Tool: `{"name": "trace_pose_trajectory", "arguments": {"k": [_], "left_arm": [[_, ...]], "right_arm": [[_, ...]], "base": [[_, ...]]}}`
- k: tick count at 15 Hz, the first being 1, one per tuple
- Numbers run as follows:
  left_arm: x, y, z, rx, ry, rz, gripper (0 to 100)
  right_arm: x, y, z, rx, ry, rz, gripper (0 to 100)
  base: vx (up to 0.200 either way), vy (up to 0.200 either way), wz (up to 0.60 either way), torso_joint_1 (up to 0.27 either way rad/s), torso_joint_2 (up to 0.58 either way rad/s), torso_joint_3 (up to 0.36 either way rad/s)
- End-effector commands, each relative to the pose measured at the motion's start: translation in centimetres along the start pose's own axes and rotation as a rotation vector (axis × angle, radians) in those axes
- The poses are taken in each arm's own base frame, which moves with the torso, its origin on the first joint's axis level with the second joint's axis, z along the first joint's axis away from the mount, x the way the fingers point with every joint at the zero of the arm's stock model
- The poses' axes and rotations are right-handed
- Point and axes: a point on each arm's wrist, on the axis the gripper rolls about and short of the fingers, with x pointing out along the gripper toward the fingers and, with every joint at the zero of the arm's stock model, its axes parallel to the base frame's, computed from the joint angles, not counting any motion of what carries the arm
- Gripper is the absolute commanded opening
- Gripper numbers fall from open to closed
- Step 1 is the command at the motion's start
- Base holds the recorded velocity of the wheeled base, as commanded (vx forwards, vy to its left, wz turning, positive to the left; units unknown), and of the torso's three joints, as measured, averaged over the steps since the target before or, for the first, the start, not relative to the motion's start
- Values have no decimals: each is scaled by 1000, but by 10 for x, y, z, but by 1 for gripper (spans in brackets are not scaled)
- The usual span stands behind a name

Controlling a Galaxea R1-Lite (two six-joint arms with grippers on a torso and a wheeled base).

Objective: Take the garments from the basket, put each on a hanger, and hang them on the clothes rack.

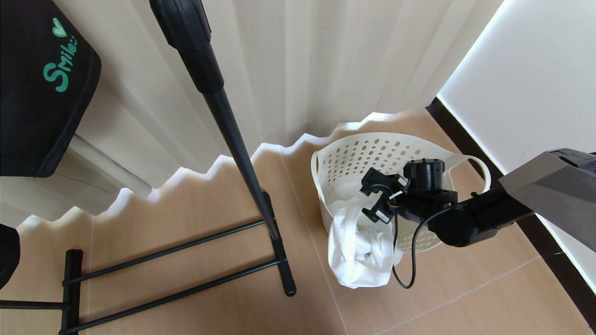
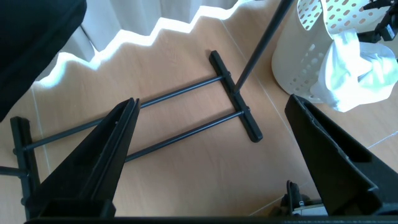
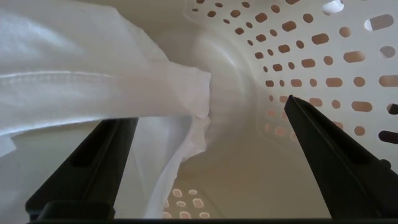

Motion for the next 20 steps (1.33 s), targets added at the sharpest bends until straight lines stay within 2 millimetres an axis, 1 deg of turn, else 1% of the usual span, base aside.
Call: {"name": "trace_pose_trajectory", "arguments": {"k": [1,3,5,7,8,11,13,14,15,17,20], "left_arm": [[0,0,0,-1,1,0,100],[0,0,0,-1,1,0,100],[0,0,0,-1,1,0,100],[0,0,0,-1,1,0,100],[0,0,0,-1,1,0,100],[0,0,0,-1,1,0,100],[0,0,0,-2,1,1,100],[0,0,0,-4,1,1,100],[0,0,0,-4,1,3,100],[0,0,0,-1,1,4,100],[0,0,0,-2,1,3,100]], "right_arm": [[12,0,-1,24,-6,-6,100],[18,-3,3,55,-24,-18,100],[19,-6,7,101,-38,-28,100],[21,-5,5,107,-36,-26,100],[22,-4,5,108,-39,-26,0],[20,-8,10,119,-72,-51,0],[18,-6,14,189,-88,-47,0],[13,-6,23,217,-111,-45,0],[8,-7,27,224,-120,-45,0],[-13,-10,36,264,-141,-43,0],[-45,-16,45,328,-178,-51,0]], "base": [[0,0,0,0,0,0],[0,0,0,0,0,0],[0,0,0,0,0,0],[0,0,0,0,0,0],[0,0,0,0,0,0],[0,0,0,0,0,0],[0,0,0,0,0,0],[0,0,0,0,0,0],[0,0,0,0,0,0],[0,0,0,0,0,0],[0,0,0,0,0,0]]}}
